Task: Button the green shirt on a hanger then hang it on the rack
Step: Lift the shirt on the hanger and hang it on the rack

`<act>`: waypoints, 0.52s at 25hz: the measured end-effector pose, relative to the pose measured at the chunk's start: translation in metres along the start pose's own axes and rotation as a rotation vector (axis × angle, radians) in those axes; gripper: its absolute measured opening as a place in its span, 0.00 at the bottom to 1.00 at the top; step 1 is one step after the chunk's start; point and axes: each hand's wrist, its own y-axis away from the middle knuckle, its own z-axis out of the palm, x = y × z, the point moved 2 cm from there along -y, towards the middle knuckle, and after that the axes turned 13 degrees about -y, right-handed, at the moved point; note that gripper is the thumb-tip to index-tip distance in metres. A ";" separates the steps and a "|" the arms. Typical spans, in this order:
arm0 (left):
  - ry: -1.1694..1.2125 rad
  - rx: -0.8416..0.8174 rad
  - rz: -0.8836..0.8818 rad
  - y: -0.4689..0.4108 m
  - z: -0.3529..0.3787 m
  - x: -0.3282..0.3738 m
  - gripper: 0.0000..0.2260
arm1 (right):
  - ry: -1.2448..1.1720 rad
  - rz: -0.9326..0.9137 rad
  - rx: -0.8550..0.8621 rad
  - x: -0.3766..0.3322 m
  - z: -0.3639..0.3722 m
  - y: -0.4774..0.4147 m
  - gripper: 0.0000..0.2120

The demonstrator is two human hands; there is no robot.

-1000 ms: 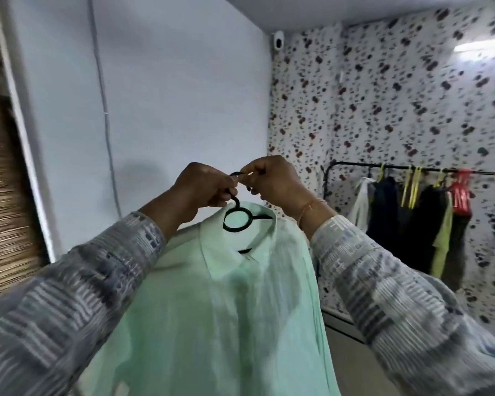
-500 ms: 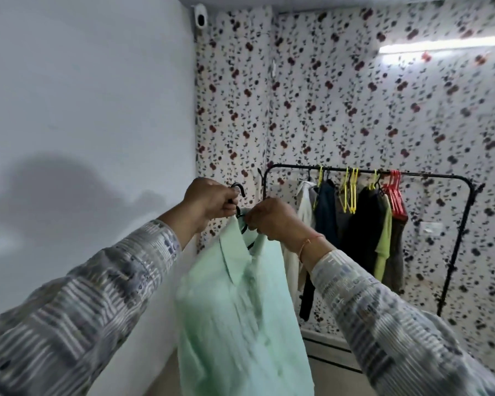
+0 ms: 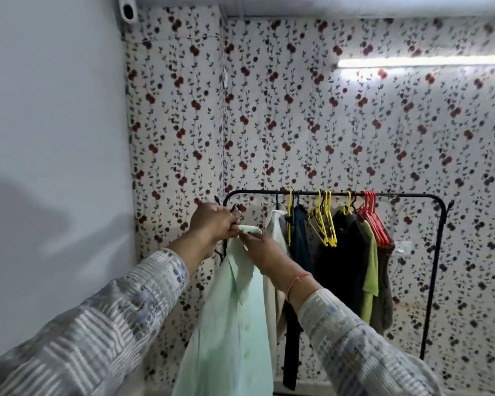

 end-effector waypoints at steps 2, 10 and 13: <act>-0.027 -0.007 0.000 -0.044 0.013 -0.010 0.07 | -0.081 0.022 -0.067 0.012 0.003 -0.038 0.19; -0.046 0.040 0.022 -0.239 0.070 -0.039 0.07 | -0.277 0.083 -0.009 0.067 0.012 -0.251 0.06; -0.111 0.062 0.035 -0.315 0.083 -0.052 0.06 | -0.239 0.063 -0.023 0.079 0.022 -0.326 0.10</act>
